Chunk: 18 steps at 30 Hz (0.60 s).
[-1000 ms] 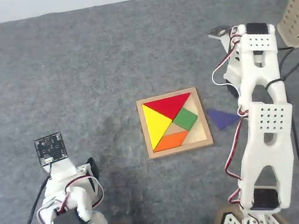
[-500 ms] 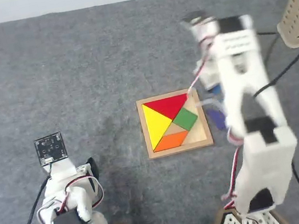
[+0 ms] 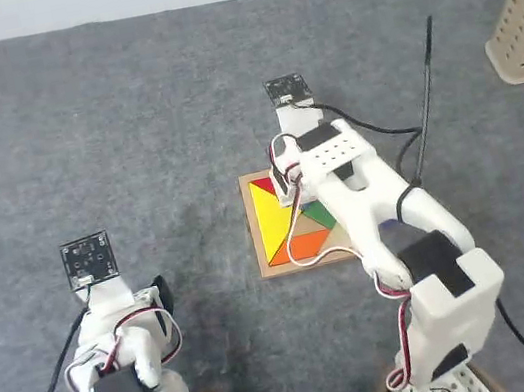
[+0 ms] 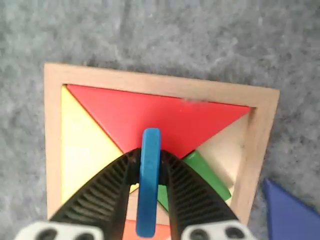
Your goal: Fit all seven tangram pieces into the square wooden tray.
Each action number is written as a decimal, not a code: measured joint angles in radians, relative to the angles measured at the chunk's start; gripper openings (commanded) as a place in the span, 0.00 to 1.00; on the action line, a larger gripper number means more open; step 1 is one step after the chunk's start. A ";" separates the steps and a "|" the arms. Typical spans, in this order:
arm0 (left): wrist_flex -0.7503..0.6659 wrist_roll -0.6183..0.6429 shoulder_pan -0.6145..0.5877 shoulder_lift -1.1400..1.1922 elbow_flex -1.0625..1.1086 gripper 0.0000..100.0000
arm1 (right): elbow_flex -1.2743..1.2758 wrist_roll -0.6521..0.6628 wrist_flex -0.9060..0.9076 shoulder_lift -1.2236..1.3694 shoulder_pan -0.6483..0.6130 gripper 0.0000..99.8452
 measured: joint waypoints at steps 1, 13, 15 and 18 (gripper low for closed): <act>0.000 0.000 0.000 0.000 0.000 0.22 | 0.011 -0.003 -0.014 -0.002 0.002 0.01; 0.000 0.000 0.000 0.000 0.000 0.22 | 0.023 0.064 -0.031 -0.017 0.060 0.11; 0.000 0.000 0.000 0.000 0.000 0.22 | 0.023 0.071 -0.032 -0.020 0.060 0.11; 0.000 0.000 0.000 0.000 0.000 0.22 | 0.025 0.094 -0.031 -0.040 0.061 0.11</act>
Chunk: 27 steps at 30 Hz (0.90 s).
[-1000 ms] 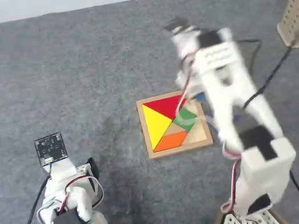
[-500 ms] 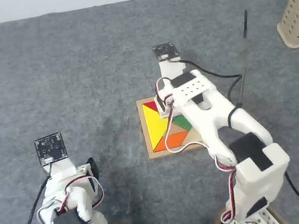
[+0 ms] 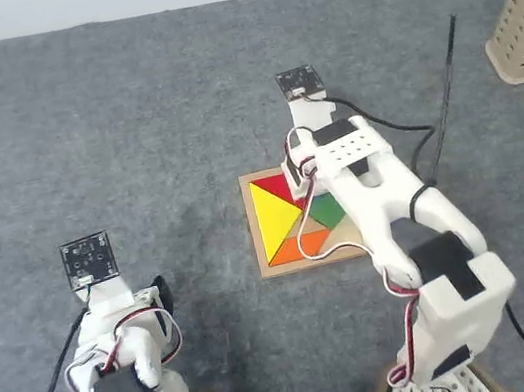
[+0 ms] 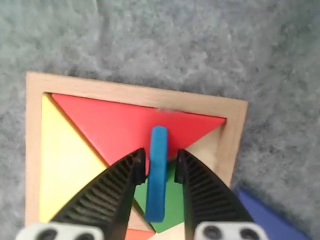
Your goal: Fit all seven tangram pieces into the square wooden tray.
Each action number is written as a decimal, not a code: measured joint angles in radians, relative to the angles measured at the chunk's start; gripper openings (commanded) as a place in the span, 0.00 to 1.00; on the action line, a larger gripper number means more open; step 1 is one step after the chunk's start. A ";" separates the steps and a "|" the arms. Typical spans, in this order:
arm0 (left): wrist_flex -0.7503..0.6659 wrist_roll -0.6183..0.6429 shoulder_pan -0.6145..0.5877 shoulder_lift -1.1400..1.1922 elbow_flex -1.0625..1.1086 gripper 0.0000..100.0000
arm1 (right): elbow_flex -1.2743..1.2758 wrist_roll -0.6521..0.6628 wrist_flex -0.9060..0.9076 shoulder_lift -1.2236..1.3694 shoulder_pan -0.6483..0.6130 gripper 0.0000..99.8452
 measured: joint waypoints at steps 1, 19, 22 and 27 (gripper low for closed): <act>0.000 0.000 0.000 0.000 0.000 0.22 | 0.000 0.008 0.000 -0.005 0.002 0.11; 0.000 0.000 0.000 0.000 0.000 0.22 | 0.078 0.064 0.040 -0.153 -0.002 0.11; 0.000 0.000 0.000 0.000 0.000 0.22 | 0.086 0.101 0.040 -0.153 0.005 0.11; 0.000 0.000 0.000 0.000 0.000 0.22 | 0.120 0.117 0.035 -0.153 0.084 0.11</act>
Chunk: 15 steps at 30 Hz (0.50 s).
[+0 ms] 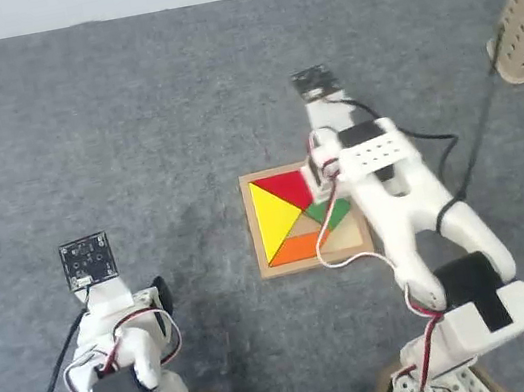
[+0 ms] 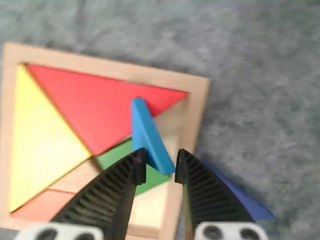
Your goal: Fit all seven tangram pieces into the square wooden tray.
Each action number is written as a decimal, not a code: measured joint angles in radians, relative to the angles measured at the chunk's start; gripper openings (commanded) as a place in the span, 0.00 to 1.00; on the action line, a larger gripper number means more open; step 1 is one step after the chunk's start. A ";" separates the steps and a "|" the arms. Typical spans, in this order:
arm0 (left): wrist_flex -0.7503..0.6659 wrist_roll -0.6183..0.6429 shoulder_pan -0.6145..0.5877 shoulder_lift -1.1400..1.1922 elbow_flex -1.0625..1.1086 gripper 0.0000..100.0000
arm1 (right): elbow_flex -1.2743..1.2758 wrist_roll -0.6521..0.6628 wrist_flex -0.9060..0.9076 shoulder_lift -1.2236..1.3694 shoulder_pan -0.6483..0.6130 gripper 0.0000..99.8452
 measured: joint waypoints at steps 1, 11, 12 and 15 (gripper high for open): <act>0.000 0.000 0.000 0.000 0.000 0.22 | 0.000 0.000 0.000 -0.002 0.015 0.11; 0.000 0.000 0.000 0.000 0.000 0.22 | 0.037 0.000 0.000 -0.002 0.046 0.07; 0.000 0.000 0.000 0.000 0.000 0.22 | 0.037 0.000 0.000 -0.002 0.046 0.07; 0.000 0.000 0.000 0.000 0.000 0.22 | 0.037 0.000 0.000 -0.002 0.044 0.07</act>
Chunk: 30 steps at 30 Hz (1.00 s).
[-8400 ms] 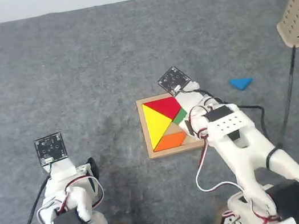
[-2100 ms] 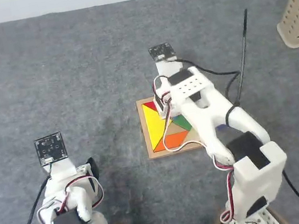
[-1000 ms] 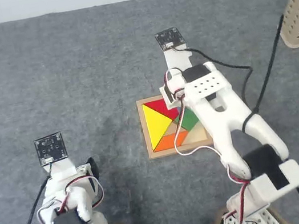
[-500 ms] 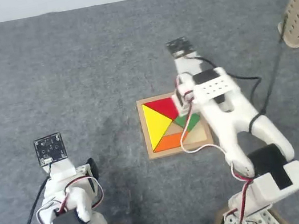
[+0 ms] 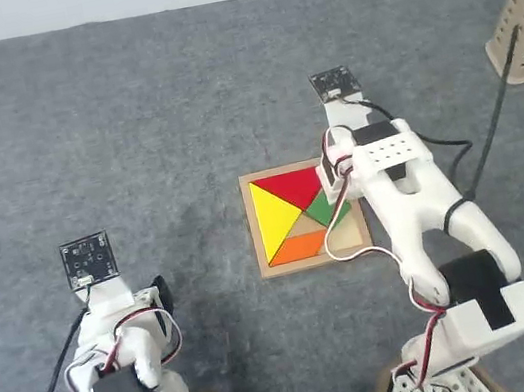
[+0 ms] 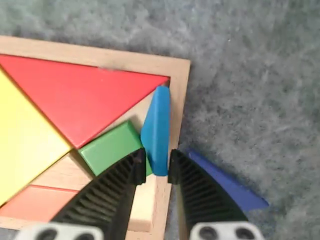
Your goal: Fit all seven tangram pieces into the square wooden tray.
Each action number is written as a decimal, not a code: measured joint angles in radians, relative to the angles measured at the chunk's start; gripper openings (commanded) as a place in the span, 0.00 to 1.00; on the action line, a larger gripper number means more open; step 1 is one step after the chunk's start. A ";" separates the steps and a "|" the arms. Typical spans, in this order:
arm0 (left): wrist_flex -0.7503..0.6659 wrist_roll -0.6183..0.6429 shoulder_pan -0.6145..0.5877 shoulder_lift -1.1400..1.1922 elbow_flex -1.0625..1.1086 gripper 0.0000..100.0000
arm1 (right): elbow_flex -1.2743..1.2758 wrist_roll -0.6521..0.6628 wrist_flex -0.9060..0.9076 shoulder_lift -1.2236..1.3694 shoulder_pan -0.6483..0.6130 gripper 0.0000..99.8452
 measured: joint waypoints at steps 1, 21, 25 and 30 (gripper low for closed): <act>0.000 0.000 0.000 0.000 0.000 0.22 | 0.000 0.000 0.000 0.000 0.000 0.07; 0.000 0.000 0.000 0.000 0.000 0.22 | 0.011 0.003 0.002 0.058 0.002 0.17; 0.000 0.000 0.000 0.000 0.000 0.22 | -0.018 0.052 0.009 0.058 0.000 0.17; 0.000 0.000 0.000 0.000 0.000 0.22 | -0.026 0.066 0.014 0.026 0.002 0.17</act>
